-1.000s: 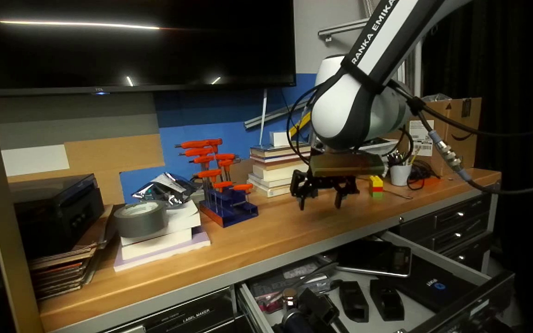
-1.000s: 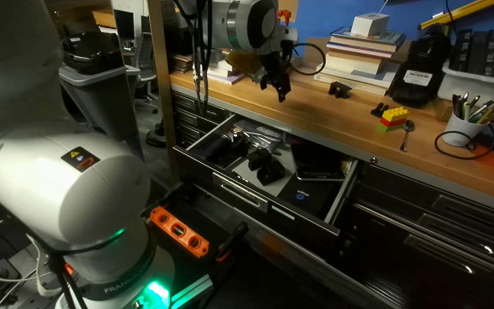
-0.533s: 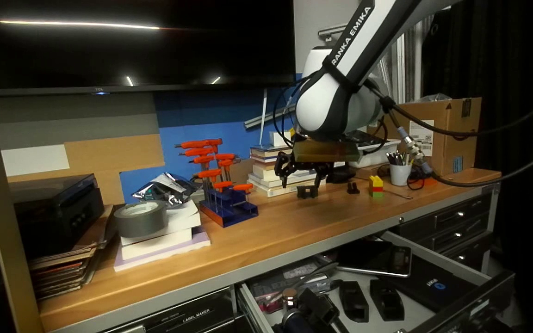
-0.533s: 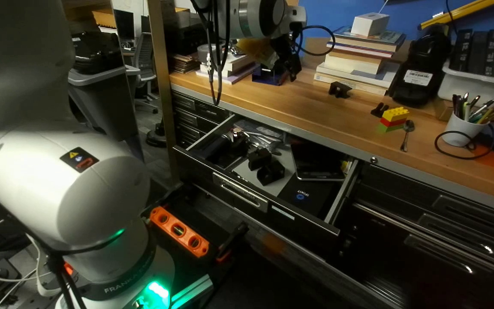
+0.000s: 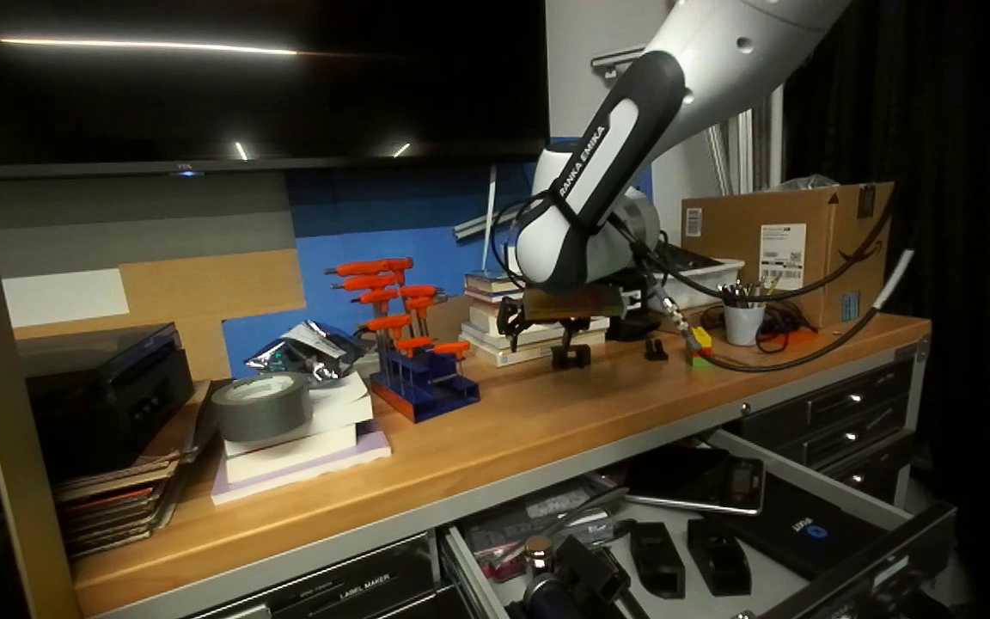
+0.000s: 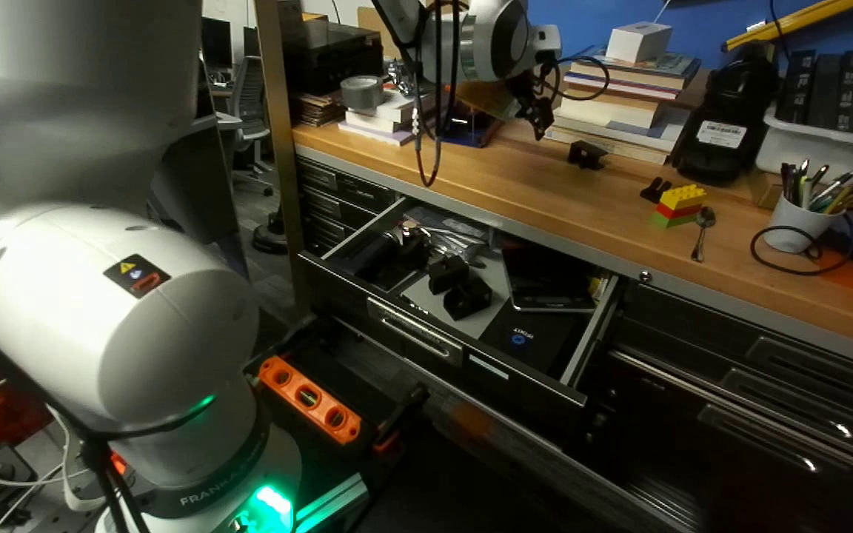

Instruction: Put the three black objects in the open drawer then close the drawer

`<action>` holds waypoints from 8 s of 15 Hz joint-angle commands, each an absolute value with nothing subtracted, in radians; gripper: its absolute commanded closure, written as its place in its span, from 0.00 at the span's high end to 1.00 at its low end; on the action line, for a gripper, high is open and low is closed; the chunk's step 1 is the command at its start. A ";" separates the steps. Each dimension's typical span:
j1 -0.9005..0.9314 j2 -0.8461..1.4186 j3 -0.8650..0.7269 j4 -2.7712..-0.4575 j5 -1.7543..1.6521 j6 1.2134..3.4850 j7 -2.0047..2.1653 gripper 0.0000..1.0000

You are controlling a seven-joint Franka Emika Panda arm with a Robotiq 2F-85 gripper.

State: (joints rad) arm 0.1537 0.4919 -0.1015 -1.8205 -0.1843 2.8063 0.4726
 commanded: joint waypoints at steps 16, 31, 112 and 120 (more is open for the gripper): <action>0.143 0.842 -0.237 -1.279 -0.159 2.596 0.456 1.00; 0.137 0.904 -0.260 -1.209 -0.171 2.531 0.473 1.00; 0.123 0.063 0.094 -2.717 -0.192 2.788 0.614 0.62; 0.152 0.211 -0.004 -2.678 -0.322 2.903 0.744 0.62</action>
